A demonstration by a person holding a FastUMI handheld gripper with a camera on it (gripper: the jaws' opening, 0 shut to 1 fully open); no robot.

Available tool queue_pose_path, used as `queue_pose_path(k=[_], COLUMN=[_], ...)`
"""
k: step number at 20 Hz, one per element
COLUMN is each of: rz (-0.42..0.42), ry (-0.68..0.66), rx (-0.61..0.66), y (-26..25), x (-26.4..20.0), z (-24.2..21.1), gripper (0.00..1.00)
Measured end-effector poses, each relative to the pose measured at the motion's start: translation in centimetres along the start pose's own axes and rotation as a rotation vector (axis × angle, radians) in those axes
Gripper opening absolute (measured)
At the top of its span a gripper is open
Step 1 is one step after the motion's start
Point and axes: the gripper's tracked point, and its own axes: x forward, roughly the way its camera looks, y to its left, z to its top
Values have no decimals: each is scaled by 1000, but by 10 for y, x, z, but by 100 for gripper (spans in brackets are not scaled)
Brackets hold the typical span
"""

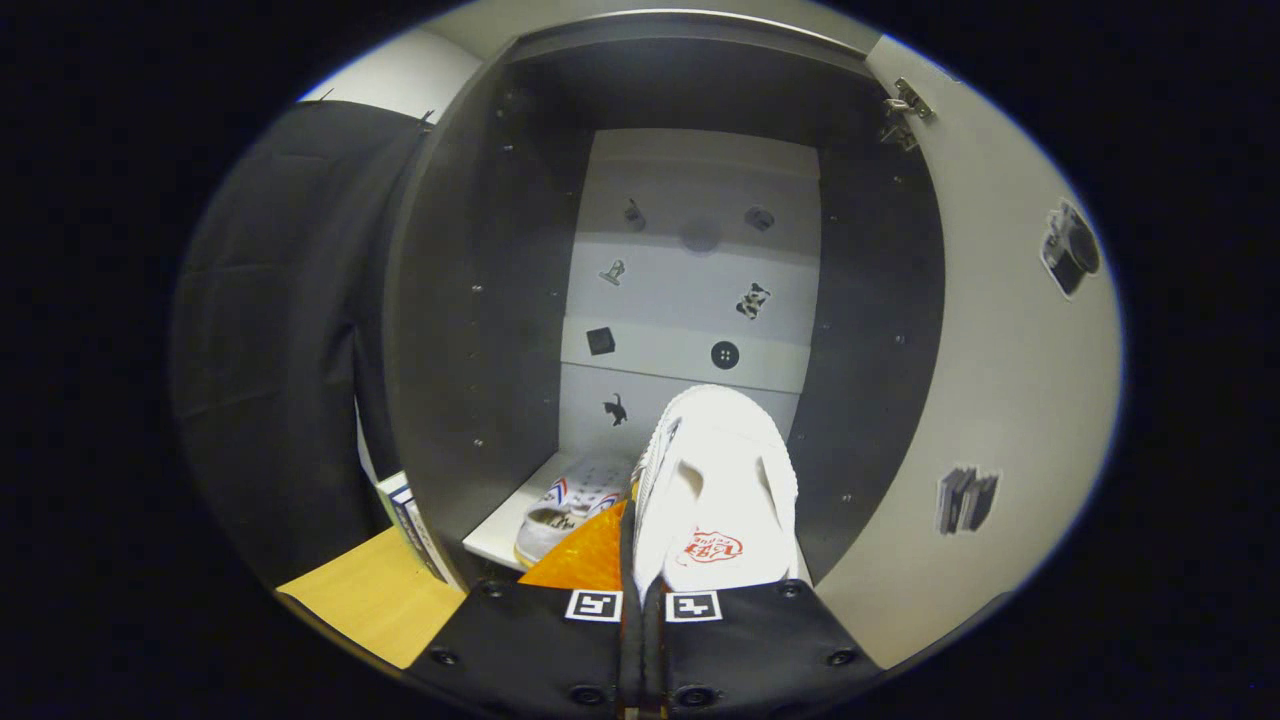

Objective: Open the shoe cabinet door, grab the shoes and put them into the shoe cabinet, then close the shoe cabinet door.

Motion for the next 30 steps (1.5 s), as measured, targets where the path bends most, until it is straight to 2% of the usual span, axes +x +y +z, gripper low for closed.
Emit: queue_pose_path(k=[4,8,12,18,25,26,27,28,30], rz=[-50,-107,-119,-114,-87,-70,-88,-96,-88], ry=[8,43,109,269,337,351,346,337,338], rx=[25,24,-7,-18,30,50,52,51,74], y=[-26,-53,-59,-57,-48,-44,-46,-49,-47], x=[47,91,135,182,203,202,202,200,195], z=[18,16,-8,-67,-95,-99,-98,-95,-94], gripper=[2,2,2,3,7,12,16,15,21])
